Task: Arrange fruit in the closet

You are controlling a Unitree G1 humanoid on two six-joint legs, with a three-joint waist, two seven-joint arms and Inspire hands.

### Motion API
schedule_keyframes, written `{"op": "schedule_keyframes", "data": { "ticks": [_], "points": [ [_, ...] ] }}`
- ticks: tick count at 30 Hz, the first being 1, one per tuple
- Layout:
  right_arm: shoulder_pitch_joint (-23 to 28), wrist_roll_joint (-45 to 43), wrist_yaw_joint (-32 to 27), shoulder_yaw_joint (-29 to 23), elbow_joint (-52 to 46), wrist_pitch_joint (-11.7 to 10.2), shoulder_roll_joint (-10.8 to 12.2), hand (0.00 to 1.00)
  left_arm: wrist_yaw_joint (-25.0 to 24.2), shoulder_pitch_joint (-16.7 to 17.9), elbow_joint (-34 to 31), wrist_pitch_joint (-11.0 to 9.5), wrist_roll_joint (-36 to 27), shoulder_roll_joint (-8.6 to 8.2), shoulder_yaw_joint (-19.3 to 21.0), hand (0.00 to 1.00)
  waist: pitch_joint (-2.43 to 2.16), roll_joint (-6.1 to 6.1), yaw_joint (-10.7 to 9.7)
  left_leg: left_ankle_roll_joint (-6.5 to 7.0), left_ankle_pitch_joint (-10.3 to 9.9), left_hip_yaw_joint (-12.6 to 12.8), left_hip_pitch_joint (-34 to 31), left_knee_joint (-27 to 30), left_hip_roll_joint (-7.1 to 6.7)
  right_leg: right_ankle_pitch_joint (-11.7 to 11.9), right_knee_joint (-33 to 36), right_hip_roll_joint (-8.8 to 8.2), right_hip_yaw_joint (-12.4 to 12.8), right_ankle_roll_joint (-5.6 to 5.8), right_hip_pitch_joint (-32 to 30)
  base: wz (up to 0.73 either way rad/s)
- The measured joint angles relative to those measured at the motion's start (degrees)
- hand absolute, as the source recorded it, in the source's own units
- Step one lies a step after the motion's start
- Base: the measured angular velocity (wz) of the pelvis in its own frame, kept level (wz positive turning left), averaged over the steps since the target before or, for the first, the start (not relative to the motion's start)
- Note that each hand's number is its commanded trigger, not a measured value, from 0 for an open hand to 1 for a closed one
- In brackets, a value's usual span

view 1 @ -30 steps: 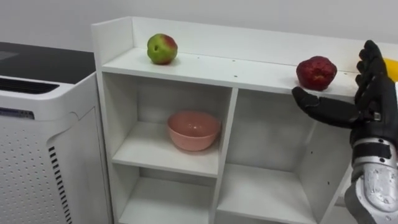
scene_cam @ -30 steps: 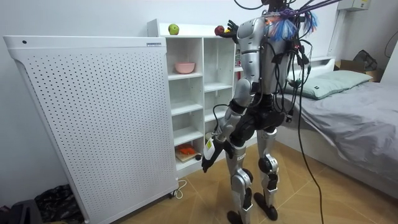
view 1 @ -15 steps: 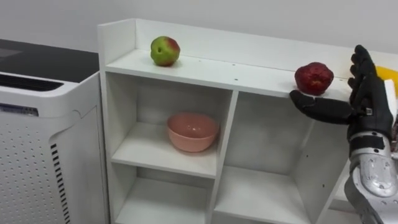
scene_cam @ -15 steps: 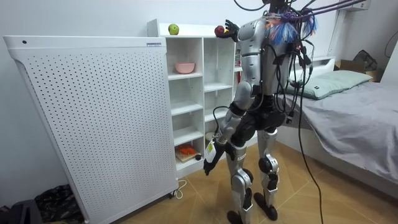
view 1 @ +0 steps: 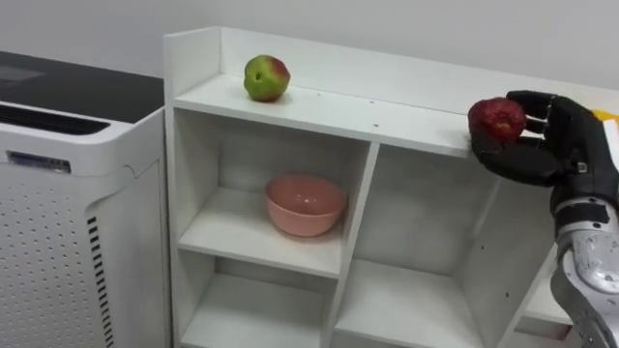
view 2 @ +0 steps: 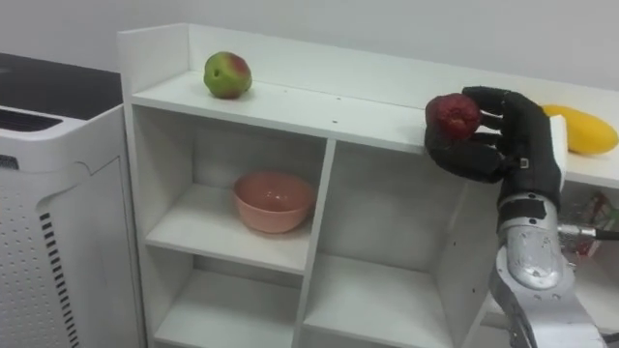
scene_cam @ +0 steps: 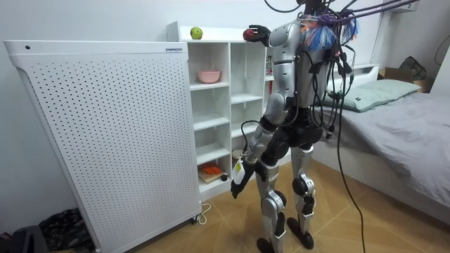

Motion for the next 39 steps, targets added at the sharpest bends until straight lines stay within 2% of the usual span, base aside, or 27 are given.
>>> {"op": "schedule_keyframes", "data": {
  "ticks": [6, 8, 11, 13, 14, 15, 17, 19, 22, 24, 26, 29, 30, 32, 36, 39],
  "points": [
    [-2.06, -0.05, 0.65, 0.1, 1.76, -0.19, -0.69, 1.0, -0.16, -0.35, 0.01, 0.06, -0.07, 0.45, -0.08, 0.0, -0.2, -0.32, 0.1, -0.01, 0.01, -0.31, 0.29, 0.11, -0.02, 0.0, -0.1, 0.05, 0.35, 0.0, -0.12, 0.01],
    [-2.07, 0.01, 0.87, 0.45, 0.98, -0.15, -0.71, 1.0, -0.07, -0.68, 0.08, 0.02, -0.57, 0.65, -0.09, 0.0, -0.1, -0.17, 0.2, -0.01, 0.01, -0.31, 0.73, -0.09, -0.03, 0.0, -0.14, 0.11, 1.39, 0.0, 0.03, -0.05],
    [-1.98, 0.15, 1.35, 1.39, -1.24, 0.54, -0.69, 1.0, 0.09, -0.68, 0.15, -0.01, -0.5, 0.84, -0.13, 0.0, 0.15, 0.24, 0.08, -0.01, 0.01, 0.06, 0.92, -0.26, 0.01, 0.0, -0.13, 0.12, 1.48, 0.0, 0.0, -0.05],
    [-1.95, 1.39, 2.29, 2.28, -3.85, 1.22, -0.68, 1.0, 0.09, -0.71, 0.28, -0.02, -0.51, 0.78, -0.16, 0.0, 0.12, 0.5, 0.03, -0.01, 0.01, 0.66, 0.36, -0.17, 0.05, 0.0, -0.14, 0.12, 1.57, 0.0, -0.63, -0.16],
    [-1.45, 2.27, 3.04, 2.56, -5.47, 1.26, -0.65, 1.0, 0.09, -0.93, 0.68, -0.06, -0.52, 0.7, -0.15, 0.0, 0.21, 1.0, -0.03, -0.01, 0.01, 0.97, 0.11, -0.01, 0.05, 0.01, -0.14, 0.1, 1.61, -0.01, -0.79, -0.1],
    [-0.91, 2.75, 3.39, 2.59, -6.26, 1.26, -0.65, 1.0, 0.08, -1.07, 0.9, -0.06, -0.53, 0.67, -0.13, 0.0, 0.05, 1.16, -0.01, -0.01, 0.01, 1.06, 0.13, 0.02, 0.04, 0.01, -0.14, 0.09, 1.69, -0.01, -0.81, 0.0],
    [1.92, 4.62, 5.03, 2.76, -10.75, 1.45, -0.56, 1.0, 0.03, -1.23, 1.3, -0.06, -0.55, 0.6, -0.15, 0.0, -0.54, 2.2, 0.02, -0.01, 0.01, 1.11, 0.18, 0.02, 0.03, 0.02, -0.13, 0.05, 1.69, -0.01, -0.82, 0.0],
    [4.89, 5.47, 6.18, 3.27, -15.76, 1.94, -0.13, 1.0, 0.09, -1.1, 1.37, -0.07, -0.61, 0.6, -0.1, 0.0, -0.76, 3.21, 0.16, -0.01, 0.01, 1.25, 0.4, -0.02, 0.06, 0.01, -0.13, 0.08, 2.08, -0.01, -0.72, -0.06],
    [9.72, 5.53, 8.54, 5.31, -23.52, 1.8, 1.56, 1.0, 0.08, -0.64, 1.37, -0.21, -0.48, 0.59, -0.11, 0.0, -0.84, 4.34, 0.06, -0.06, 0.05, 1.89, 1.07, -0.26, 0.13, 0.01, -0.12, 0.18, 3.28, -0.01, -0.41, -0.1],
    [10.98, 6.32, 10.22, 6.04, -25.65, 1.95, 2.15, 1.0, 0.08, -0.87, 1.37, -0.65, -0.38, 0.6, -0.09, 0.0, -0.79, 4.41, -0.05, -0.11, 0.11, 1.97, 0.95, -0.14, 0.13, 0.08, -0.08, 0.19, 3.32, -0.11, -0.5, -0.08],
    [11.15, 9.31, 12.5, 7.61, -27.6, 3.02, 2.28, 1.0, 0.09, -0.75, 1.37, -1.11, -0.41, 0.58, -0.1, 0.0, -0.79, 4.41, 0.14, -0.1, 0.11, 2.49, 1.01, -0.21, 0.29, 0.24, 0.08, 0.33, 4.36, -0.38, -0.61, -0.14],
    [11.15, 14.64, 15.79, 8.72, -30.78, 3.03, 2.68, 1.0, 0.1, -0.62, 1.47, -1.28, -0.57, 0.62, -0.15, 0.0, -0.74, 4.39, 0.03, -0.09, 0.1, 2.54, 0.92, -0.41, 0.31, 0.4, 0.14, 0.42, 4.31, -0.51, -0.71, -0.06],
    [11.15, 16.06, 16.92, 9.26, -32.0, 3.04, 3.1, 1.0, 0.1, -0.58, 1.48, -1.3, -0.6, 0.63, -0.22, 0.0, -0.87, 4.17, -0.07, -0.09, 0.1, 2.54, 0.89, -0.4, 0.35, 0.43, 0.14, 0.46, 4.29, -0.55, -0.74, 0.0],
    [11.21, 17.8, 19.0, 9.47, -33.27, 2.98, 4.11, 1.0, 0.1, -0.73, 1.69, -1.6, -0.58, 0.63, -0.37, 0.0, -1.0, 3.9, -0.16, -0.1, 0.09, 2.6, 0.83, -0.38, 0.4, 0.48, 0.12, 0.52, 4.28, -0.61, -0.81, 0.0],
    [12.74, 19.12, 22.02, 11.13, -34.18, 2.82, 4.45, 1.0, 0.07, -1.81, 3.42, -2.04, -0.66, 0.67, -1.56, 0.0, -1.01, 3.89, 0.01, -0.09, 0.09, 2.58, 0.58, -0.2, 0.34, 0.64, 0.13, 0.4, 4.28, -0.54, -1.0, 0.0],
    [18.0, 18.65, 25.62, 13.65, -33.43, 3.1, 4.6, 1.0, 0.06, -2.15, 3.56, -1.72, -0.6, 0.71, -2.61, 0.0, -0.81, 4.34, 0.1, -0.06, 0.1, 2.6, 0.04, 0.1, 0.32, 0.89, 0.12, 0.37, 4.45, -0.53, -1.49, -0.01]
  ]
}}
